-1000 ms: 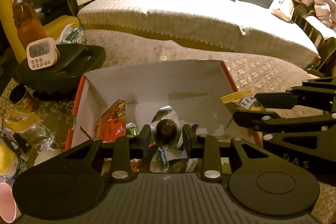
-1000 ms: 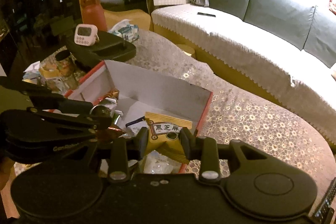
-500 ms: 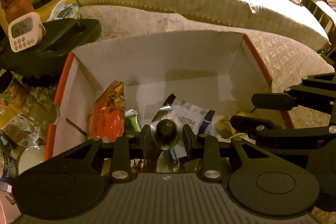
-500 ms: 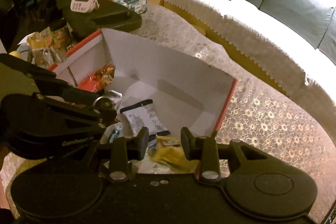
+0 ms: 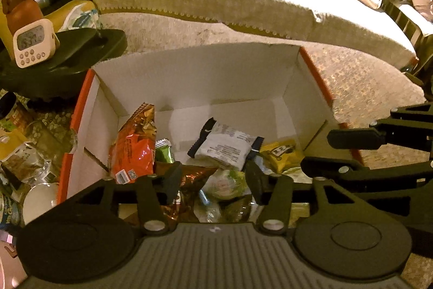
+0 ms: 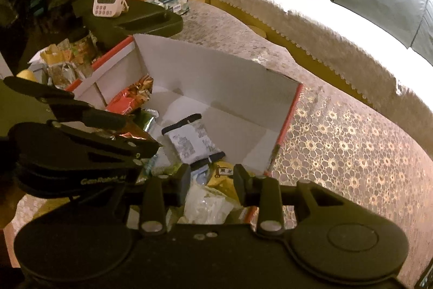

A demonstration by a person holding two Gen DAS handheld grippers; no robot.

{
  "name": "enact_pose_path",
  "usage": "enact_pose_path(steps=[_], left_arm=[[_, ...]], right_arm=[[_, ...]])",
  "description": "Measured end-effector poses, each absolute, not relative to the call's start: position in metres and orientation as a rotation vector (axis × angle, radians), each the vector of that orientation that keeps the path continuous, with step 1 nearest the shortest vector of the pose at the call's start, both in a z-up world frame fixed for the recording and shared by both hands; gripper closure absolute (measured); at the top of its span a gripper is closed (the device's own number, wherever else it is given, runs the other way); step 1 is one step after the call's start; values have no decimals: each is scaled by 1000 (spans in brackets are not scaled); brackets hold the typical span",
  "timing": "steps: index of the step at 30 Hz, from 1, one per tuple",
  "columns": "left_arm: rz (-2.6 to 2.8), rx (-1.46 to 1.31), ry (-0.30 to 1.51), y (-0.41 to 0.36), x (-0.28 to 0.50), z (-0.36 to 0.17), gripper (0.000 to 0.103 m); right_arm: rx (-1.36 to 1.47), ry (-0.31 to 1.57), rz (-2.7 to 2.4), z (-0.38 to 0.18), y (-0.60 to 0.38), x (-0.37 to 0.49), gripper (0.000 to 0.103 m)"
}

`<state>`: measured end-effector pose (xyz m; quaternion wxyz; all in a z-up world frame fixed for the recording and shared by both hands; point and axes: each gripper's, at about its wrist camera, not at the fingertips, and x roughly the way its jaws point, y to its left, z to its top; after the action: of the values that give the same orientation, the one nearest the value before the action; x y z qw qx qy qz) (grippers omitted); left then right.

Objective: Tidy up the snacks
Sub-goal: 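Lower both tools into the red box and open them to release the candy and packet, then lift both tools out of the box toward the Minion packet and black bag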

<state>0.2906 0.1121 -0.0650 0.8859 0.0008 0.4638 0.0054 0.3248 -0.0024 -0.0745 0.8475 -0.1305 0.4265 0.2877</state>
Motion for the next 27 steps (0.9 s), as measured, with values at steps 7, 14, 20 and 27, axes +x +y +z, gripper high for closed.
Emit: enact_pose_path(steps=[7,14,20,27], left_arm=[[-1,8,919,108,267,-40,38],[-11,7,870,108,236,-16,31],[-32,11,825,106,202,2,28],[-49,18,794,104,162,13,27]], right_arm=[[-228,887,619,-55,-16,305,69],[-202,868,639,-36,-25,275,68],[-173,849,654,-21,-36,248,65],[-141,836,673,-15,-47,218,57]])
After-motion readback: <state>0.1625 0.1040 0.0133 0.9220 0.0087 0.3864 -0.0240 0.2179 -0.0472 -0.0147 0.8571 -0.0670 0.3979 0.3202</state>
